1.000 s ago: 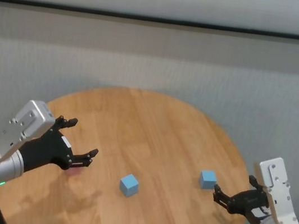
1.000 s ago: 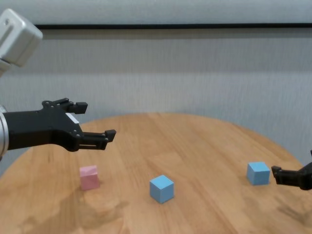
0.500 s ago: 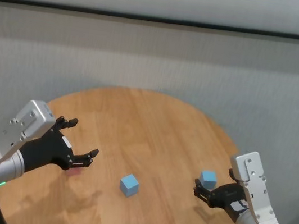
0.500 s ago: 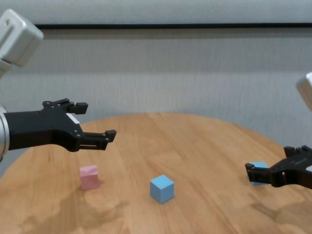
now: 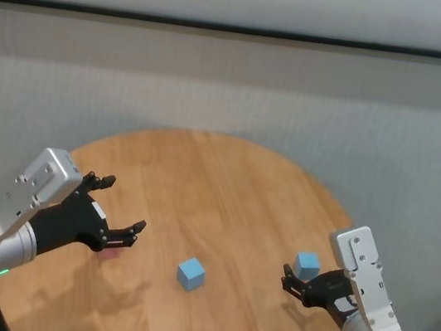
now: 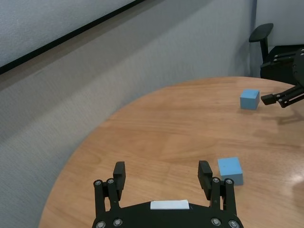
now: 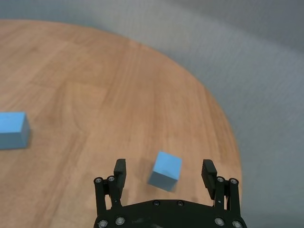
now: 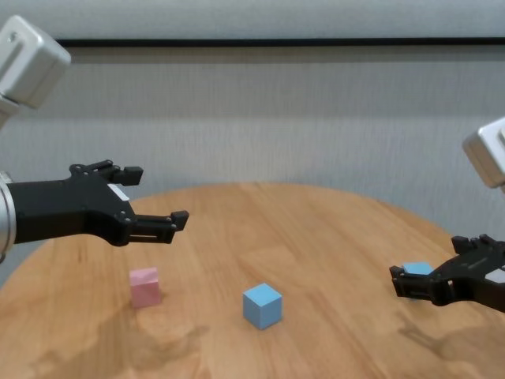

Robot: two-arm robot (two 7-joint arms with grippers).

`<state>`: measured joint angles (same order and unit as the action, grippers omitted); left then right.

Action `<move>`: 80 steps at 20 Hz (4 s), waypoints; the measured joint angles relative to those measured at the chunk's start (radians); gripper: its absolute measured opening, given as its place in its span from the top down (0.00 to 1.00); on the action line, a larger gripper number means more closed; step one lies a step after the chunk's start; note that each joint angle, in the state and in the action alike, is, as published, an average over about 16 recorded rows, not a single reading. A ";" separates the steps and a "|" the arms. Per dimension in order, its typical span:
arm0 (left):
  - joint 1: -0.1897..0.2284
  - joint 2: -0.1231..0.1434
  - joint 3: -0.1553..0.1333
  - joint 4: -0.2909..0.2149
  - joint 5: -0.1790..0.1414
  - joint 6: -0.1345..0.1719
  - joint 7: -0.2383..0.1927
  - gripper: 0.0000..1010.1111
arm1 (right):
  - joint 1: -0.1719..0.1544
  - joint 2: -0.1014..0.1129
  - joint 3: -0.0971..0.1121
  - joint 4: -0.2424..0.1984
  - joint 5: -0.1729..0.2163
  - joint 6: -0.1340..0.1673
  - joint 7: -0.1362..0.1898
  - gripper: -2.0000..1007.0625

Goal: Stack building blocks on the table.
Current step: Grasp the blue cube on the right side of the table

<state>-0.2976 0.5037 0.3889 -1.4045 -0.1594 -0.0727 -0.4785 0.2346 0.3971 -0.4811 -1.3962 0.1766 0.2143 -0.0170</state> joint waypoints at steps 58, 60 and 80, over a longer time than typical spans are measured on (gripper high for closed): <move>-0.001 -0.001 0.001 0.001 0.000 0.000 0.000 0.01 | 0.038 -0.152 0.101 0.156 -0.129 0.026 0.001 0.01; -0.001 -0.001 0.001 0.001 0.000 0.000 0.000 0.01 | 0.036 -0.154 0.105 0.156 -0.132 0.027 0.003 0.01; -0.001 -0.001 0.001 0.001 0.000 0.000 0.000 0.01 | 0.040 -0.181 0.133 0.185 -0.171 0.016 0.024 0.01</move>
<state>-0.2988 0.5028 0.3895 -1.4033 -0.1598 -0.0727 -0.4785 0.2744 0.2165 -0.3479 -1.2109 0.0057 0.2301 0.0068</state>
